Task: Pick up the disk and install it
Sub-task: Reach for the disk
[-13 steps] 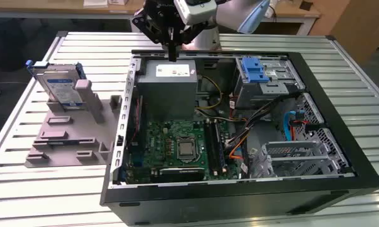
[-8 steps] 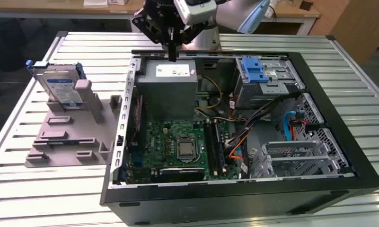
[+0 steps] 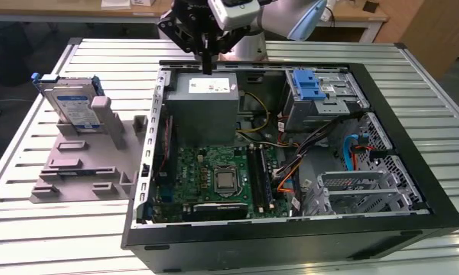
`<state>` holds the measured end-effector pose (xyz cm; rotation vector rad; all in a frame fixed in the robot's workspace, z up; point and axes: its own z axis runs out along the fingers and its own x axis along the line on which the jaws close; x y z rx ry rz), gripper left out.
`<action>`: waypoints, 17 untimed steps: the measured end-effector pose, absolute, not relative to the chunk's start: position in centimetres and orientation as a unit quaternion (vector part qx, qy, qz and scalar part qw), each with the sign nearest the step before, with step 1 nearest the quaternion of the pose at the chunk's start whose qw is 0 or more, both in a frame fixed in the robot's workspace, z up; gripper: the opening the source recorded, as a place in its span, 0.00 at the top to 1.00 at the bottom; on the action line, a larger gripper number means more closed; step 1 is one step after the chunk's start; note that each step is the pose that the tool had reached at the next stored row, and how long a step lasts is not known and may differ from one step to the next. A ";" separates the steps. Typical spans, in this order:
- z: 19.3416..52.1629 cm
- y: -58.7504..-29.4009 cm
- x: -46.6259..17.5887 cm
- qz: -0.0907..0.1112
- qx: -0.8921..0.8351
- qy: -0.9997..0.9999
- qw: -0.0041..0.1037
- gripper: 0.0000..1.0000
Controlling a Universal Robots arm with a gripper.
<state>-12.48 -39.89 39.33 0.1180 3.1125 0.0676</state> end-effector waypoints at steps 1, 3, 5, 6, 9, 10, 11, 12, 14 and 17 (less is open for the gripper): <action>39.3 -39.9 -12.5 0.022 0.038 0.999 0.013 0.89; 39.3 -39.9 -12.6 0.022 0.038 0.999 0.013 0.89; 39.3 -39.9 -12.6 0.022 0.038 0.999 0.013 0.89; 39.3 -39.9 -12.7 0.022 0.038 0.999 0.013 0.89; 39.3 -39.9 -12.8 0.022 0.038 0.999 0.013 0.89; 39.3 -39.9 -12.8 0.022 0.038 0.999 0.013 0.89; 39.3 -39.9 -12.8 0.022 0.038 0.999 0.013 0.89; 39.3 -39.9 -12.9 0.022 0.038 0.999 0.013 0.89; 39.3 -39.9 -12.9 0.022 0.038 0.999 0.013 0.89; 39.3 -39.9 -13.0 0.022 0.038 0.999 0.013 0.89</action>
